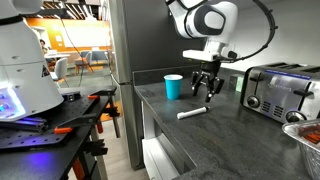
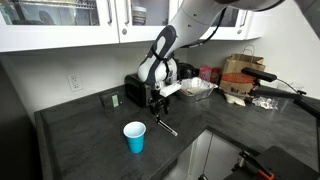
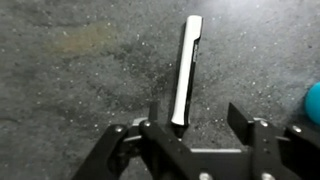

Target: Remove the pen from the blue cup

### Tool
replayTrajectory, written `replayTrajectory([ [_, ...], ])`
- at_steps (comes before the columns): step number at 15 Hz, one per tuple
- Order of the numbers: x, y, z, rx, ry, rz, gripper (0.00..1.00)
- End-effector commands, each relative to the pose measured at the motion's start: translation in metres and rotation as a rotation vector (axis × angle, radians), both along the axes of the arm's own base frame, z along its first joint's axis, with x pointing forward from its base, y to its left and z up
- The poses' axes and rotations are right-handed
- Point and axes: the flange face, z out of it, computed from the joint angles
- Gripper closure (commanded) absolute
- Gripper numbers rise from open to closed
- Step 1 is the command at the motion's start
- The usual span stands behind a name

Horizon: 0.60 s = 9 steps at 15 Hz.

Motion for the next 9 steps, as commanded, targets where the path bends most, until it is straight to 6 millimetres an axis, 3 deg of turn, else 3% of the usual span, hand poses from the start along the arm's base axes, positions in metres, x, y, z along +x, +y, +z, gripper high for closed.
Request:
replayTrajectory([
  [1, -0.017, -0.011, 0.017, 0.084, -0.144, 0.088, 0.00],
  [5, -0.046, -0.011, 0.043, 0.135, -0.240, 0.156, 0.00],
  [9, -0.072, 0.007, 0.090, 0.168, -0.272, 0.206, 0.00],
])
